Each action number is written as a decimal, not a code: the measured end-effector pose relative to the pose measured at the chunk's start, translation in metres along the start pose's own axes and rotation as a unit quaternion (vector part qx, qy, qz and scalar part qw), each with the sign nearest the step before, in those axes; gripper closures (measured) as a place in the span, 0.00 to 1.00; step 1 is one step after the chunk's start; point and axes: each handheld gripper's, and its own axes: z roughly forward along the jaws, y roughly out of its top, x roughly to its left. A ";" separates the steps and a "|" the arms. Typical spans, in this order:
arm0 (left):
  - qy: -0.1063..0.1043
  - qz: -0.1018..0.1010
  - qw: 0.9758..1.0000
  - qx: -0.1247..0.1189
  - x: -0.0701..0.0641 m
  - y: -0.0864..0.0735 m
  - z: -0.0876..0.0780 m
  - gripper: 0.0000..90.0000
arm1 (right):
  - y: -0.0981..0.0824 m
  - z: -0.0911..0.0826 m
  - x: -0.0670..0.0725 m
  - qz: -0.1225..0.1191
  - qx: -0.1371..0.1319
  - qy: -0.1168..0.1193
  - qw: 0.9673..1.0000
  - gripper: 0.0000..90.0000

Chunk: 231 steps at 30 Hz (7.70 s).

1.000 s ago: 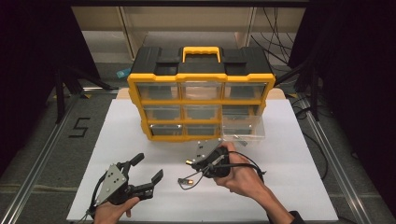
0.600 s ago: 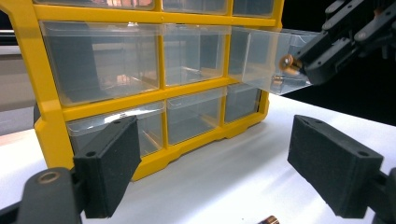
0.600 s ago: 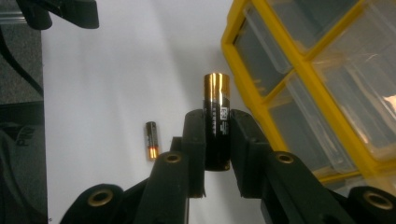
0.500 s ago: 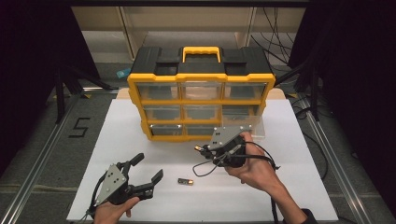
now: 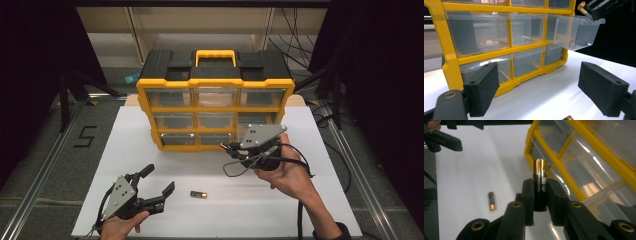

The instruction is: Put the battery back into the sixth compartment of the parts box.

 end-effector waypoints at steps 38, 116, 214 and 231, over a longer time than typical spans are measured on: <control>0.000 0.001 1.000 0.001 0.000 0.000 0.000 0.18 | -0.040 -0.037 -0.060 0.087 -0.003 -0.087 0.992 0.85; 0.002 -0.001 1.000 0.000 0.000 0.000 0.000 0.18 | -0.029 0.138 0.064 -0.046 0.132 0.120 0.983 0.39; 0.002 -0.001 1.000 -0.002 0.001 0.000 -0.001 0.18 | 0.010 0.021 0.003 -0.017 0.017 0.010 1.000 0.85; 0.002 -0.001 1.000 -0.002 0.001 0.000 -0.001 0.18 | -0.002 -0.023 -0.031 0.024 -0.008 -0.047 0.999 0.85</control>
